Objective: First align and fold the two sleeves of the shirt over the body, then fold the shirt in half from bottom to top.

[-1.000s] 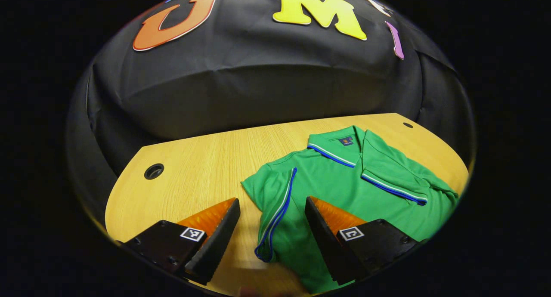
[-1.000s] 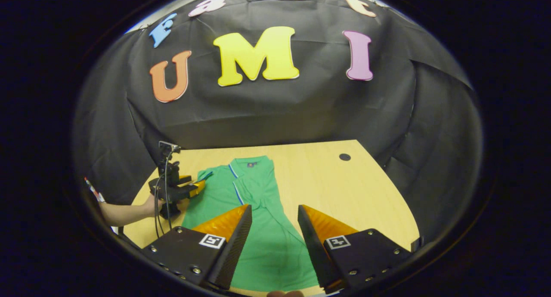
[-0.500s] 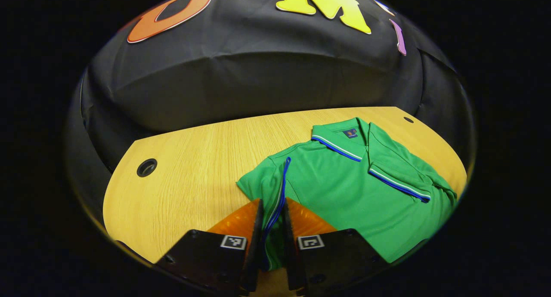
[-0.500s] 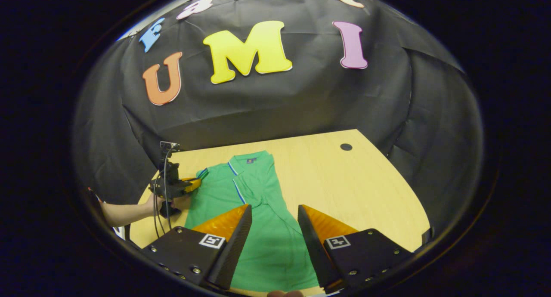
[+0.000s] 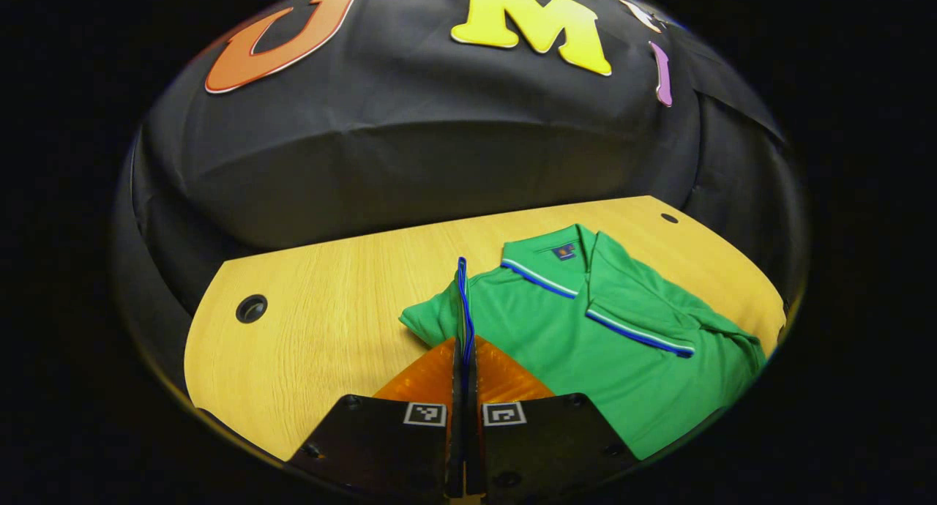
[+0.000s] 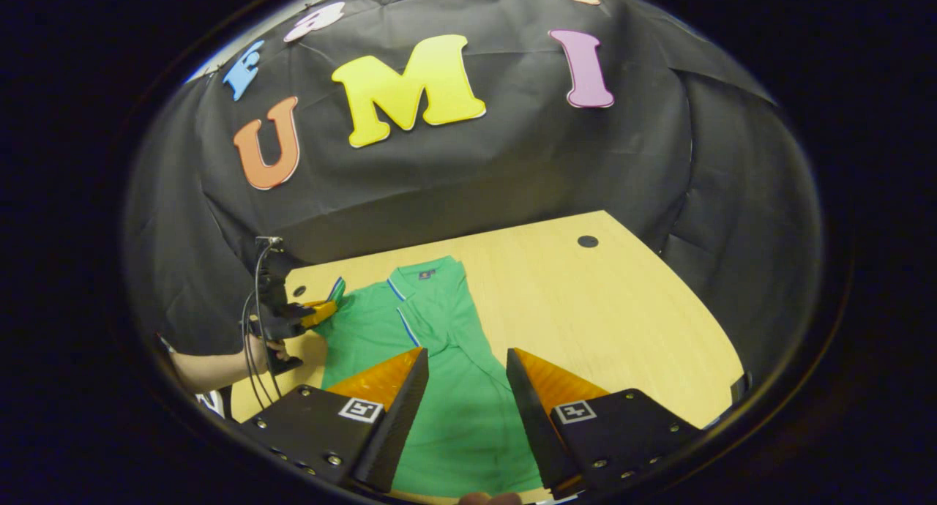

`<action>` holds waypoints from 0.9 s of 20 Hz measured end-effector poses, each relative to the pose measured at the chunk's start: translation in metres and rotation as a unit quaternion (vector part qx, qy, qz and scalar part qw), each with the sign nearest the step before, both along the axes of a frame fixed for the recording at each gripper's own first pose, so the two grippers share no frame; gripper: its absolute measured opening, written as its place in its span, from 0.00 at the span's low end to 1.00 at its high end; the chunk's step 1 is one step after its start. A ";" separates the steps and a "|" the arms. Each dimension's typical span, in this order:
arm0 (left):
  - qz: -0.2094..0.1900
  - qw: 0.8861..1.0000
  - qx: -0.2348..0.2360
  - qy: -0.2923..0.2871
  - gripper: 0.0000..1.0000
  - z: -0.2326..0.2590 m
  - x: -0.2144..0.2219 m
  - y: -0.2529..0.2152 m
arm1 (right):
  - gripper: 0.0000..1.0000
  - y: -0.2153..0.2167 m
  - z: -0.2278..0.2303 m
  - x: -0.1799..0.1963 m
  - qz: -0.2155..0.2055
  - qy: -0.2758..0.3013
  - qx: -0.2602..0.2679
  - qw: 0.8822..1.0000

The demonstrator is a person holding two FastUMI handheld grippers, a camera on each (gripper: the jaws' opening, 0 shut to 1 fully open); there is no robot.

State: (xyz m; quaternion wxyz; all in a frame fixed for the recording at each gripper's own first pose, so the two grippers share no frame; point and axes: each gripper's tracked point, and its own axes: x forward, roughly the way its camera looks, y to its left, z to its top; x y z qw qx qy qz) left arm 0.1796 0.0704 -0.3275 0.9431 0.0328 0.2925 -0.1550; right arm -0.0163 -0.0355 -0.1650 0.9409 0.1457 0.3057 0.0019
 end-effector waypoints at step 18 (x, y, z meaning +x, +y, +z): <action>-0.128 0.984 0.127 -0.003 0.10 -0.013 -0.046 -0.152 | 0.70 -0.059 0.011 -0.029 -0.054 -0.014 -0.002 0.998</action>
